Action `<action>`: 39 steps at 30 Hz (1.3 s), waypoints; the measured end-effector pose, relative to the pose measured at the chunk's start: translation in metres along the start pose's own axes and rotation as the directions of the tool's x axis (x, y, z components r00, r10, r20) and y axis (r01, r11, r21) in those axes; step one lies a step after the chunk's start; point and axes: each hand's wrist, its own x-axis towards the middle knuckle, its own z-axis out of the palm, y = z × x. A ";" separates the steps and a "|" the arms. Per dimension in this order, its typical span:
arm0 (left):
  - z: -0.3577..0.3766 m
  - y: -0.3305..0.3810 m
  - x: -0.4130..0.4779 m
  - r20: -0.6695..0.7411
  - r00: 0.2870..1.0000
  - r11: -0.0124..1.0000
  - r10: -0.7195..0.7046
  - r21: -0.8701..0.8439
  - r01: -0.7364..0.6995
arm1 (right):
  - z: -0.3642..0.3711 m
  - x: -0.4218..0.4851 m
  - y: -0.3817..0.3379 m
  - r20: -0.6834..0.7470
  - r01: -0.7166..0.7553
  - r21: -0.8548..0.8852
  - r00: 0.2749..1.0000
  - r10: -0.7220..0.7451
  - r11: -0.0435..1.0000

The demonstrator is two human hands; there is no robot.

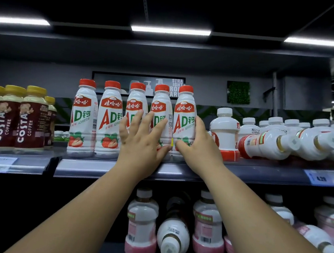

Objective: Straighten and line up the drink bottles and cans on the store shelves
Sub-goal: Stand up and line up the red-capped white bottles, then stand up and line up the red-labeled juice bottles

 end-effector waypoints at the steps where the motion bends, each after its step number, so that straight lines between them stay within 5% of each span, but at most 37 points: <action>1: 0.000 0.000 0.000 0.003 1.000 1.000 -0.001 0.002 0.001 | 0.000 0.000 0.000 -0.026 0.001 -0.022 1.000 -0.002 1.000; 9: -0.002 0.001 -0.003 0.017 1.000 1.000 -0.021 -0.003 0.021 | 0.003 -0.001 0.004 -0.015 0.023 -0.052 1.000 -0.023 0.998; 16: -0.013 0.009 -0.008 -0.023 0.997 0.995 0.072 -0.070 -0.073 | -0.013 -0.025 -0.001 -0.146 0.150 0.040 0.979 -0.143 0.988; 24: -0.030 0.111 0.001 -0.094 0.972 0.898 0.216 -0.372 -0.236 | -0.089 -0.058 0.049 -0.139 0.308 0.064 0.945 -0.297 0.949; 29: -0.025 0.181 0.020 -0.055 0.990 0.844 0.126 -0.518 -0.137 | -0.148 -0.058 0.079 -0.221 0.422 0.143 0.895 -0.387 0.895; 33: -0.008 0.214 0.033 -0.037 0.998 0.881 0.057 -0.469 -0.067 | -0.188 -0.048 0.109 -0.237 0.531 -0.040 0.818 -0.524 0.847; 36: 0.007 0.222 0.040 -0.039 0.995 0.917 -0.089 -0.393 0.067 | -0.202 -0.038 0.121 -0.140 0.494 -0.067 0.856 -0.498 0.867; 39: 0.019 0.213 0.045 0.079 0.960 0.849 -0.270 -0.450 0.276 | -0.198 -0.030 0.125 -0.006 0.405 -0.062 0.914 -0.406 0.912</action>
